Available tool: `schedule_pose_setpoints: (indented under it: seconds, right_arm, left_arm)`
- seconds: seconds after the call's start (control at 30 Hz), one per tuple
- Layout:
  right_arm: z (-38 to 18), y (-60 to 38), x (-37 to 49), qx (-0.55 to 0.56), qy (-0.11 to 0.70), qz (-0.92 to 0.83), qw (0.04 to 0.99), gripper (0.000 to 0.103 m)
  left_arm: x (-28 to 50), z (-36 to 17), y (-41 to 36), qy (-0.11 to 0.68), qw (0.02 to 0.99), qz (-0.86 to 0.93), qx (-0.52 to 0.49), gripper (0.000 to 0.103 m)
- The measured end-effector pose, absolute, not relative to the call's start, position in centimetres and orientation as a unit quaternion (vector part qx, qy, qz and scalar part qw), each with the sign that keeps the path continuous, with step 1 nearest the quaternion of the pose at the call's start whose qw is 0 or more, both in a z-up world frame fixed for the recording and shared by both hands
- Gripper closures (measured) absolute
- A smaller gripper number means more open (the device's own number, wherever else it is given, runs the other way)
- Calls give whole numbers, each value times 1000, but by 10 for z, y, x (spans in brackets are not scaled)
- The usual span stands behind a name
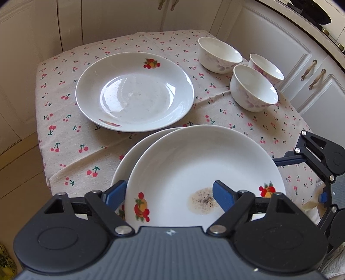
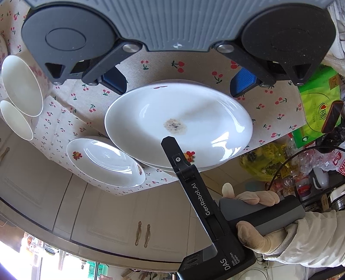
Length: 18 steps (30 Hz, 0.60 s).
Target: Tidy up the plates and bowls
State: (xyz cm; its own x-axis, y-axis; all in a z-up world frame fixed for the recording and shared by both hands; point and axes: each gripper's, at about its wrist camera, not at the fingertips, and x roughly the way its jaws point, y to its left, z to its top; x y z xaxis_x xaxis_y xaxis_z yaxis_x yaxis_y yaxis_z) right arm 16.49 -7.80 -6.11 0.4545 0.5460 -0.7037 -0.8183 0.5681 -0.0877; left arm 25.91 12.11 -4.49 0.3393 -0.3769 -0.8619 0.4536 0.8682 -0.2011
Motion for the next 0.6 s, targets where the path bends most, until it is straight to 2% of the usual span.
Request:
schedule_pose_setpoints:
  seconds: [0.6]
  right_arm:
    - [-52, -101, 152, -179, 331, 372, 849, 0]
  left_arm:
    - [239, -34, 124, 468, 848, -249, 30, 15]
